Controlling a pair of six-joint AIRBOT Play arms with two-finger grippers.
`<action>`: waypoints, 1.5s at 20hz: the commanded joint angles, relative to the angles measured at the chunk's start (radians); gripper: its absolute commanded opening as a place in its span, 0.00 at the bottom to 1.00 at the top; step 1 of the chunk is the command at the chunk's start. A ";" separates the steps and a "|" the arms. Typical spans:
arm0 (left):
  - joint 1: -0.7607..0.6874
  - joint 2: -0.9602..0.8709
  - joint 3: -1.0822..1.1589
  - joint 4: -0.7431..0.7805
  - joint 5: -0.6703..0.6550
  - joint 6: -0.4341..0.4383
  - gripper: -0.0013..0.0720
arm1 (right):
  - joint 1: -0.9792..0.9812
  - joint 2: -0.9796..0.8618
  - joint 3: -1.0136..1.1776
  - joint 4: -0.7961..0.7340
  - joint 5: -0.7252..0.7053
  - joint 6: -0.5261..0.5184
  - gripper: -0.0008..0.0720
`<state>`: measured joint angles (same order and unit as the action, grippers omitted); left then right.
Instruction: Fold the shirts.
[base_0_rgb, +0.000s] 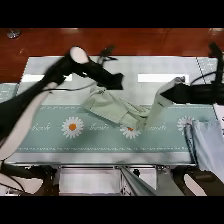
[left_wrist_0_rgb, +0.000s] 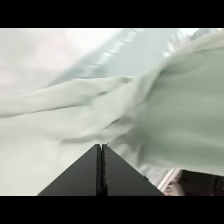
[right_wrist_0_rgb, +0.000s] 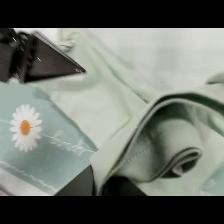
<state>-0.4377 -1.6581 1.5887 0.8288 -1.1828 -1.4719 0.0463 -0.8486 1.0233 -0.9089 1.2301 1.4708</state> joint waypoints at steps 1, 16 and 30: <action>0.206 0.260 -0.166 0.160 -0.053 0.002 0.04 | 0.199 -0.209 0.159 0.009 -0.071 0.022 0.05; 0.331 1.067 -1.132 0.087 0.183 -0.040 0.04 | 0.592 -1.135 0.852 0.010 -0.160 0.157 0.05; 0.331 1.067 -1.132 0.088 0.262 -0.040 0.04 | 0.074 -0.571 0.711 -0.426 0.272 0.101 0.86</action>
<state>-0.1074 -0.5919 0.4568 0.9157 -0.9321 -1.5116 0.2462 -1.6508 1.8977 -1.1023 1.4284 1.5738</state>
